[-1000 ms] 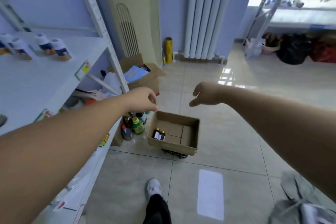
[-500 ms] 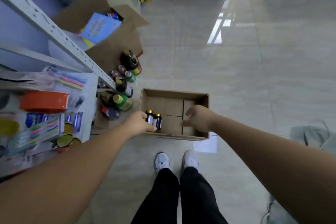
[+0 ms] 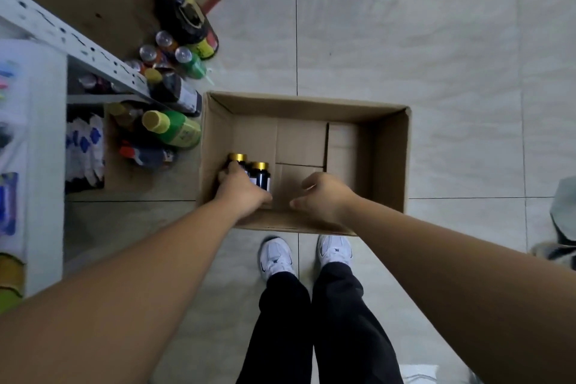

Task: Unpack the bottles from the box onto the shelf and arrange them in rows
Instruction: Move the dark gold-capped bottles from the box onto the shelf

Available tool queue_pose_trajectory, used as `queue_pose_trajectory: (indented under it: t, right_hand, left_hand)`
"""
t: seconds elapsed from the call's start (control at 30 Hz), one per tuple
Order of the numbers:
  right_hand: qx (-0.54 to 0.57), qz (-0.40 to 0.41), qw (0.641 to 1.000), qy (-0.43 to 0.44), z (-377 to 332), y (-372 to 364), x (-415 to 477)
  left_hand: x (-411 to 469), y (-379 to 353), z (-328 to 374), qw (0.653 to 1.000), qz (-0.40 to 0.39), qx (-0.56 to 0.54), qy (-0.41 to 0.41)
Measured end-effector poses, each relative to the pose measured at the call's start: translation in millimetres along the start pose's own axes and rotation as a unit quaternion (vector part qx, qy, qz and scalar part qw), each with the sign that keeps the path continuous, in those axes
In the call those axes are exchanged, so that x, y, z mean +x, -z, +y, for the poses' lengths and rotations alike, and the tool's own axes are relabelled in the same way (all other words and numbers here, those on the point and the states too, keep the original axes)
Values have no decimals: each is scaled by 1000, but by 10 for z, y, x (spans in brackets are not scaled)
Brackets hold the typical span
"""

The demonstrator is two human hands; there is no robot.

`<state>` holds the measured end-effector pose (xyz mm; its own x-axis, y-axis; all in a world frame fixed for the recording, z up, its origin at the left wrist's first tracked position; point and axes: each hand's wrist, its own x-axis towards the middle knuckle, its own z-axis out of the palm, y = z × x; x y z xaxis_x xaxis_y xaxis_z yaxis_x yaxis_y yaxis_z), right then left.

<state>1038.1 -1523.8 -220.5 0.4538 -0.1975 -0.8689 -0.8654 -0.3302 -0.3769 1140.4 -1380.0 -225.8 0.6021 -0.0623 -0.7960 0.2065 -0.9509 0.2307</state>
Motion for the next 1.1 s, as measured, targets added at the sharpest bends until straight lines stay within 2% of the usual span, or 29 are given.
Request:
queue_pose_trajectory:
  t: [0.1, 0.17, 0.47, 0.63, 0.87, 1.1]
  right_hand:
    - [18, 12, 1000, -4, 83, -87, 242]
    - [45, 28, 999, -5, 131, -145, 359]
    - [126, 75, 989, -14, 118, -328, 739]
    - [107, 72, 992, -17, 78, -324, 728]
    - [46, 50, 998, -7, -179, 232, 306]
    - [-83, 54, 989, 111, -1014, 1249, -961]
  left_hand:
    - [205, -145, 31, 998, 51, -3, 25]
    - [274, -240, 6, 998, 61, 13, 9]
    - [541, -396, -85, 994, 21, 77, -73]
    - [510, -364, -79, 993, 0, 69, -93]
    - [176, 158, 204, 988, -4, 74, -135]
    - [-814, 1311, 695, 972, 3, 89, -219]
